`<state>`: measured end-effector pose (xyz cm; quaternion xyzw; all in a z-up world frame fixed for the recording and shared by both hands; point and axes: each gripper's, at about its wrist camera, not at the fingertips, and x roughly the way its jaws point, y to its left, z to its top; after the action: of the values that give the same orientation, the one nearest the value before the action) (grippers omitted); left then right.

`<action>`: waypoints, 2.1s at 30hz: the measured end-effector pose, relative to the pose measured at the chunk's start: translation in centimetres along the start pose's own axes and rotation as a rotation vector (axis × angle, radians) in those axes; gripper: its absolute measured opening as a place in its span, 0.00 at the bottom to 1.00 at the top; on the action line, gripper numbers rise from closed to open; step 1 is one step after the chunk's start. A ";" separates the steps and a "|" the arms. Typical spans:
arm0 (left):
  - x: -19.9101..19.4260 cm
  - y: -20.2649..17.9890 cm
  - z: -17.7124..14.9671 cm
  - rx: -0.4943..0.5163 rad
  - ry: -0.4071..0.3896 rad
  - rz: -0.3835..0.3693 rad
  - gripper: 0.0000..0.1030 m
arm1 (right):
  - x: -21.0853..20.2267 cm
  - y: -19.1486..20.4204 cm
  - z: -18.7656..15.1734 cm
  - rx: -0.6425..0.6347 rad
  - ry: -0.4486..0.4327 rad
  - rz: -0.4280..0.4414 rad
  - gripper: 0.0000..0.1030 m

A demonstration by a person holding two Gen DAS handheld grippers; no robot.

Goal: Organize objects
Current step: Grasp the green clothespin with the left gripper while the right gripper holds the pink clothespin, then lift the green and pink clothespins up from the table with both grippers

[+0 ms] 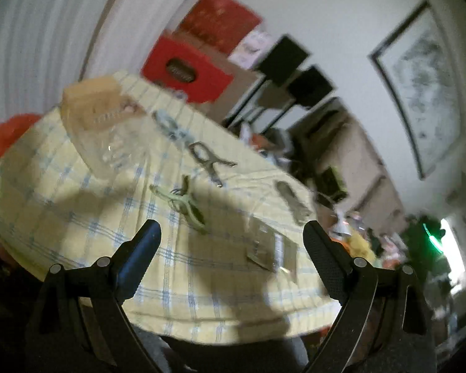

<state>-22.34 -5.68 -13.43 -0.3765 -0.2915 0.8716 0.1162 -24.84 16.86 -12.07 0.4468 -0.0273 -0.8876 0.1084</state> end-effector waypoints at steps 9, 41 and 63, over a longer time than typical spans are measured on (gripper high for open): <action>8.6 -3.1 0.0 0.037 -0.004 0.405 0.87 | -3.9 -6.8 -5.4 0.247 -0.066 0.068 0.40; 10.9 -2.3 -2.0 0.193 0.008 0.593 0.35 | -5.3 -7.9 -7.0 0.275 -0.116 0.147 0.40; -7.4 -9.0 -3.8 0.351 -0.178 0.446 0.35 | -11.1 -3.2 -6.5 0.224 -0.191 0.105 0.40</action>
<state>-14.62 0.07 -5.78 -0.3274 -0.0557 0.9424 -0.0408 -13.82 22.69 -7.71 0.3674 -0.1594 -0.9107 0.1009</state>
